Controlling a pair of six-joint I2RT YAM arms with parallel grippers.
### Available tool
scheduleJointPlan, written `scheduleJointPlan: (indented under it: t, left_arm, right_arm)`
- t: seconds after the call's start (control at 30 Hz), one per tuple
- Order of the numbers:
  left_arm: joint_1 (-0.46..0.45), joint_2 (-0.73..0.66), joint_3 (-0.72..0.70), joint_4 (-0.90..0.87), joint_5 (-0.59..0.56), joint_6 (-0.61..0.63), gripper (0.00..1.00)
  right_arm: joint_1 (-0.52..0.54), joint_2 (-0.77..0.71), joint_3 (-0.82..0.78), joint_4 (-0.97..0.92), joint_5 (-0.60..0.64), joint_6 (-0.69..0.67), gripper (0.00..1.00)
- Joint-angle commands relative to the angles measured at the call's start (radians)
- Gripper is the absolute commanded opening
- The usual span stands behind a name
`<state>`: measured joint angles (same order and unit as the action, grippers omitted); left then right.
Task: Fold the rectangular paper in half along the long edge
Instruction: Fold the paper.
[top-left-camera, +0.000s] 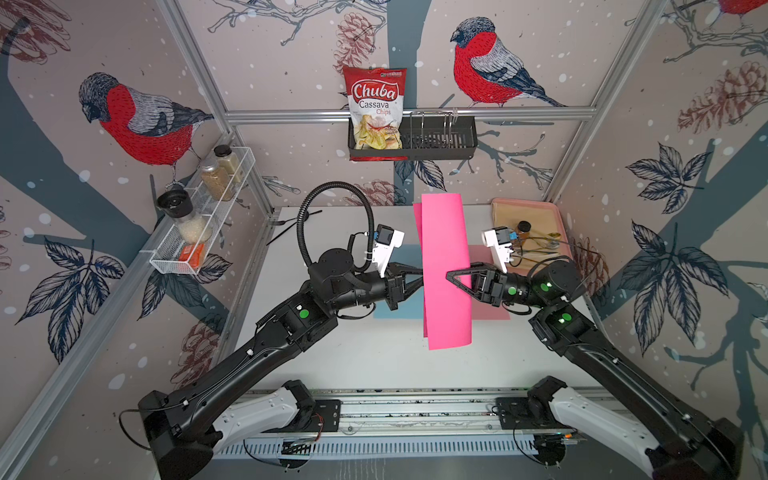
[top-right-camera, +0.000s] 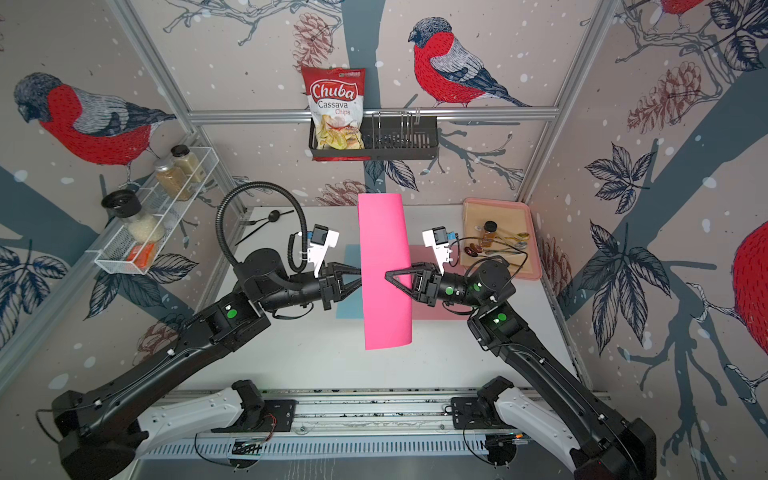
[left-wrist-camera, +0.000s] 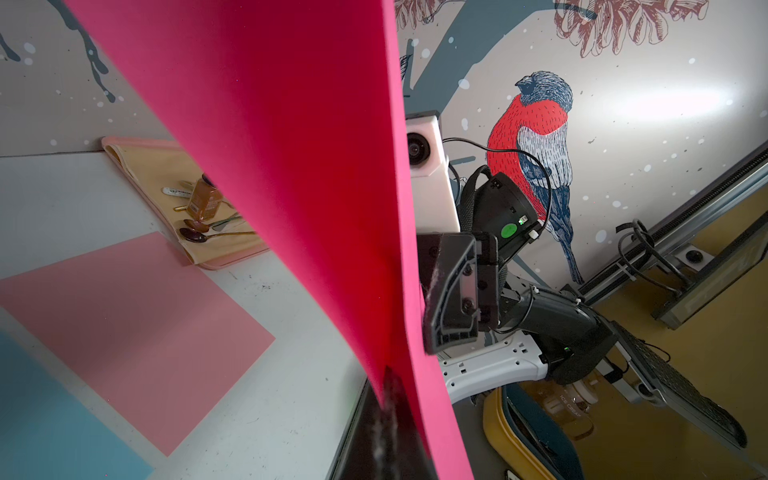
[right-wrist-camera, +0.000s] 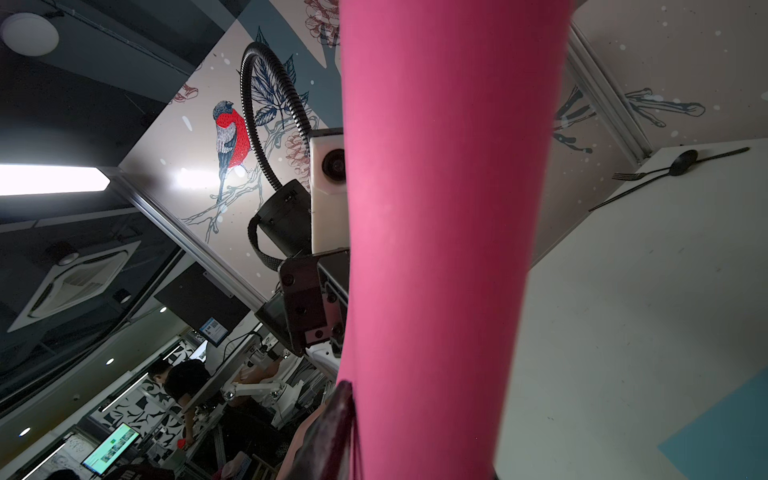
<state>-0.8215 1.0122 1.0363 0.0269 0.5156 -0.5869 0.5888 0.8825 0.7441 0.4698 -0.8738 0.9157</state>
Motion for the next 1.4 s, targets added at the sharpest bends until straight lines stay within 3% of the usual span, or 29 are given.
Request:
scheduleJointPlan:
  t: [0.0,0.07,0.33,1.37]
  left_arm:
    - [-0.001,-0.006,0.015,-0.001,-0.009,0.021,0.13]
    - [-0.002,-0.01,0.025,-0.022,-0.02,0.032,0.2]
    - [-0.002,-0.058,0.078,-0.136,-0.094,0.082,0.26]
    - [-0.002,-0.091,0.044,-0.062,-0.04,0.019,0.29]
  right_arm:
    - [-0.001,-0.006,0.011,0.028,-0.019,0.0,0.32]
    - [-0.001,-0.006,0.012,0.028,-0.021,0.0,0.32]
    - [-0.004,-0.007,0.028,0.007,-0.018,-0.012,0.32]
    - [-0.017,-0.005,0.034,0.016,-0.007,0.003,0.32]
